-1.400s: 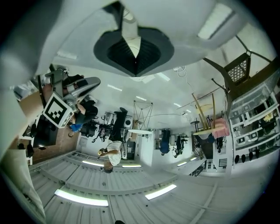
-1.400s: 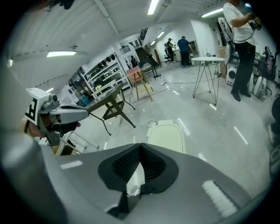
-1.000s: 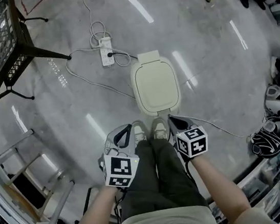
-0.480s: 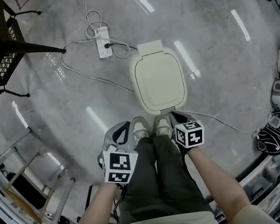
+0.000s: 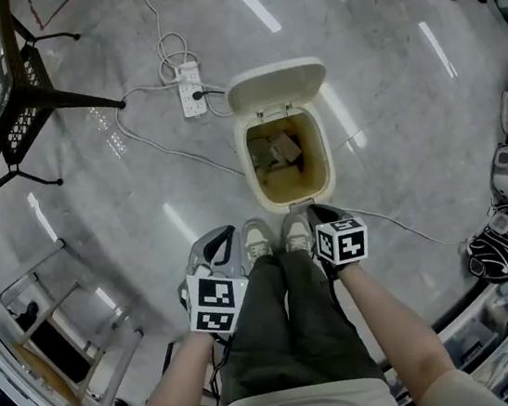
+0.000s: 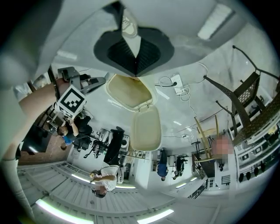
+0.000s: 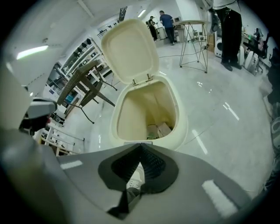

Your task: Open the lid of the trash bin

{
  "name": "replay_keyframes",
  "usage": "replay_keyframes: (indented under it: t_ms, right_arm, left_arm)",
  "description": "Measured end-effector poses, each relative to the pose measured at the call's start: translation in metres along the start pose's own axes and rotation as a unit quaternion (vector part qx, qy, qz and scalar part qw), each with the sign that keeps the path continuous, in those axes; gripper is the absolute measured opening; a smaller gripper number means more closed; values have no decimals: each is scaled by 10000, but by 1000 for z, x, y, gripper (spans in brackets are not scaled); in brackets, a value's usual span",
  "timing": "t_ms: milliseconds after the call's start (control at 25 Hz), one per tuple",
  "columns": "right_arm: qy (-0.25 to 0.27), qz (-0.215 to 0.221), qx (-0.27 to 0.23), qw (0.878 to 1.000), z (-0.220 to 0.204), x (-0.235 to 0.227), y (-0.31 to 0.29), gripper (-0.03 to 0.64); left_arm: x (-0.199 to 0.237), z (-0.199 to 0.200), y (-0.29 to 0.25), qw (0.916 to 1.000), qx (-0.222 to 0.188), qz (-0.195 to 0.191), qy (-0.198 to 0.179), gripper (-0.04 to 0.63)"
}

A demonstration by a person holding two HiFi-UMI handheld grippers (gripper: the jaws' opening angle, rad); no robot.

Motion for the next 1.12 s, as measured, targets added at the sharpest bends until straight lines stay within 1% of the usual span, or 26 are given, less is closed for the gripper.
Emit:
replay_keyframes:
  t_ms: [240, 440, 600, 760, 920, 1000, 1120]
  right_arm:
    - [323, 146, -489, 9982, 54, 13, 64, 3]
    - [634, 297, -1073, 9918, 99, 33, 143, 3]
    - [709, 364, -1543, 9848, 124, 47, 219, 3]
    - [711, 367, -2127, 9738, 150, 58, 294, 3]
    - [944, 505, -2614, 9593, 166, 82, 357, 3]
    - [1093, 575, -2831, 9511, 171, 94, 388, 3]
    - [1242, 623, -3123, 9397, 175, 107, 434, 3]
  left_arm:
    - [-7, 45, 42, 9994, -254, 144, -193, 2]
    - [-15, 92, 89, 9967, -677, 280, -354, 2]
    - [-33, 127, 138, 9936, -922, 342, -549, 2]
    - [-51, 170, 188, 9866, -1336, 461, -809, 2]
    - [-63, 202, 236, 9790, -1706, 613, -931, 2]
    - [-73, 216, 259, 9741, -1897, 684, -1026, 2]
    - [-93, 237, 291, 9643, -2151, 759, -1345, 2]
Point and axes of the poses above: the fingertips, and each gripper's own axes: y backward along the fingers, x to its left, z out of its top, the point moved 6 cm from there along y, backward along the fingers, and after that the axes turned 9 degrees about -z, right-handed, at the moved point
